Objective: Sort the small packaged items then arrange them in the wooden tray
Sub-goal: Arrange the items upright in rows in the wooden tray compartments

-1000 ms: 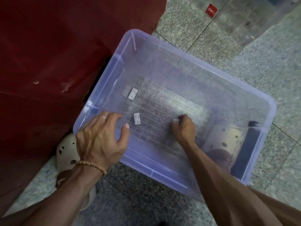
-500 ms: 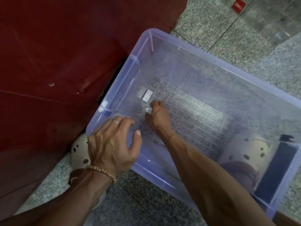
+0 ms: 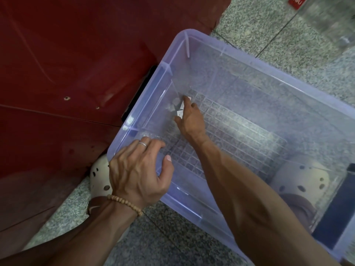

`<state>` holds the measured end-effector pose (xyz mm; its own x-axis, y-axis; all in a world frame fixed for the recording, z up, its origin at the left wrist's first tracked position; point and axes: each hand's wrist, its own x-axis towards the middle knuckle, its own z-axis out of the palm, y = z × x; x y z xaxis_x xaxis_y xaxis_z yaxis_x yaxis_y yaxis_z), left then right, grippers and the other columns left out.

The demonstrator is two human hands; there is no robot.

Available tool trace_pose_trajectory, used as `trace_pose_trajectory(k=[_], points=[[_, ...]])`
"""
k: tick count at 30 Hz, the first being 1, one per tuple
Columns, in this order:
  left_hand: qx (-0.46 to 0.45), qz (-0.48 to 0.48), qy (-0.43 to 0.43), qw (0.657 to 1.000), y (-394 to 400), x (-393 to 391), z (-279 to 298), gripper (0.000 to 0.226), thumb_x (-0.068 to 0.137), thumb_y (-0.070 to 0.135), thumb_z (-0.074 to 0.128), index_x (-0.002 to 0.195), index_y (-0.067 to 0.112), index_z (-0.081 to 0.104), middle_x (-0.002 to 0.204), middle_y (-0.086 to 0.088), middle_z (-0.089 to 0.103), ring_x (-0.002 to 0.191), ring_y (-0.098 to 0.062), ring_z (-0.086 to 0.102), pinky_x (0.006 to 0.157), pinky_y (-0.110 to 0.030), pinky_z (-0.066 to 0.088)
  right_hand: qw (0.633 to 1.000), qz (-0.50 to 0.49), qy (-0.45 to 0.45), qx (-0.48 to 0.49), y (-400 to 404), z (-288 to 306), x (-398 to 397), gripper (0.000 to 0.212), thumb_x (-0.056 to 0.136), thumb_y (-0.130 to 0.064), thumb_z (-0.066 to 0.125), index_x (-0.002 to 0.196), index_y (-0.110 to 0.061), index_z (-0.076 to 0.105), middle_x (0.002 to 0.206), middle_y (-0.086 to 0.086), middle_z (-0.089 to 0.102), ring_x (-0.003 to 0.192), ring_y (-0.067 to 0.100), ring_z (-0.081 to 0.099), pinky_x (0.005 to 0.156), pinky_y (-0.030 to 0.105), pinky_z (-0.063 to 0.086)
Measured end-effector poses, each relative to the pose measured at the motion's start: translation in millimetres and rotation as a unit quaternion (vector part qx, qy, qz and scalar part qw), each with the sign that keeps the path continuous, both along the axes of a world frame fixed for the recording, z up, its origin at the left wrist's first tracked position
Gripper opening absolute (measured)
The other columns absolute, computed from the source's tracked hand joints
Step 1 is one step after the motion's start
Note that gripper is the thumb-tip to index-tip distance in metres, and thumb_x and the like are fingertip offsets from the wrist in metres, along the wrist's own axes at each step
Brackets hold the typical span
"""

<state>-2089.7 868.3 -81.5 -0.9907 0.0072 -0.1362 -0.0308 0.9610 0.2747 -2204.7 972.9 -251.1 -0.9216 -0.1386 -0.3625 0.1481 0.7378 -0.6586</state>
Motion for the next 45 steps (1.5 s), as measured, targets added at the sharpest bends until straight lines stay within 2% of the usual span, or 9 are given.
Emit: trace_pose_trajectory(k=[4,9,13,23,26,31,37,42,45], points=[[-0.002,-0.001,0.004,1.0,1,0,0,0.035,0.083,0.037,0.046,0.097,0.015,0.069,0.083,0.001,0.066,0.071,-0.024,0.062,0.06,-0.034,0.047,1.0,-0.027,-0.001,0.004,3,-2,-3,0.05,0.089,-0.018,0.062,0.134,-0.012,0.041,0.108,0.017,0.058,0.076,0.032,0.059,0.063,0.032,0.038],[-0.002,-0.008,0.017,1.0,-1,1,-1,0.035,0.083,0.036,0.046,0.096,0.015,0.069,0.082,0.001,0.066,0.071,-0.024,0.062,0.059,-0.033,0.046,0.988,-0.108,0.007,-0.107,8,-4,0,0.057,0.084,-0.012,0.064,0.136,-0.008,0.041,0.113,0.017,0.062,0.09,0.034,0.062,0.069,0.034,0.045],[0.002,-0.012,0.022,1.0,-2,2,-3,0.035,0.083,0.036,0.046,0.097,0.014,0.07,0.083,0.001,0.066,0.072,-0.025,0.063,0.059,-0.035,0.047,0.993,-0.098,0.013,-0.069,10,-3,-11,0.065,0.094,-0.016,0.06,0.152,-0.012,0.031,0.131,0.019,0.052,0.105,0.031,0.058,0.078,0.028,0.038],[0.01,-0.013,0.038,0.999,-1,2,-3,0.034,0.081,0.035,0.047,0.094,0.014,0.069,0.082,0.0,0.066,0.072,-0.025,0.062,0.06,-0.036,0.048,0.996,-0.063,-0.025,-0.062,34,-1,-3,0.048,0.09,-0.011,0.065,0.133,-0.006,0.045,0.101,0.014,0.063,0.081,0.026,0.058,0.066,0.03,0.04],[0.014,-0.014,0.035,0.999,-1,2,-3,0.034,0.081,0.035,0.046,0.094,0.014,0.069,0.081,0.0,0.066,0.073,-0.025,0.063,0.06,-0.035,0.048,0.97,-0.148,-0.114,-0.156,44,15,12,0.053,0.09,-0.016,0.071,0.137,-0.01,0.047,0.111,0.008,0.06,0.084,0.019,0.06,0.065,0.028,0.053],[0.022,0.004,0.01,1.0,0,3,2,0.036,0.085,0.04,0.043,0.102,0.018,0.065,0.094,0.003,0.068,0.084,-0.021,0.066,0.065,-0.033,0.05,0.918,-0.264,-0.145,-0.26,59,68,48,0.05,0.09,-0.019,0.073,0.134,-0.011,0.05,0.111,0.007,0.057,0.071,0.011,0.058,0.051,0.019,0.044],[0.196,0.071,-0.011,0.978,-2,4,18,0.033,0.095,0.037,0.046,0.117,0.017,0.059,0.109,0.005,0.058,0.096,-0.007,0.057,0.081,-0.038,0.053,0.845,-0.383,-0.124,-0.351,76,157,91,0.04,0.092,-0.015,0.07,0.127,-0.008,0.054,0.094,0.005,0.058,0.055,0.012,0.046,0.04,0.02,0.037],[0.295,0.161,0.056,0.94,7,29,78,0.014,0.097,0.023,0.054,0.11,0.022,0.06,0.104,0.008,0.057,0.09,0.005,0.055,0.078,-0.025,0.046,0.853,-0.35,-0.098,-0.375,75,227,129,0.038,0.093,-0.019,0.069,0.128,-0.014,0.056,0.103,0.006,0.061,0.057,0.013,0.048,0.044,0.022,0.039],[0.354,0.204,0.091,0.908,3,56,110,0.012,0.096,0.027,0.056,0.102,0.037,0.059,0.104,0.001,0.062,0.09,-0.01,0.062,0.079,-0.036,0.054,0.86,-0.329,-0.073,-0.383,75,271,148,0.034,0.094,-0.019,0.069,0.125,-0.016,0.056,0.099,-0.002,0.059,0.058,0.014,0.048,0.045,0.023,0.038]])
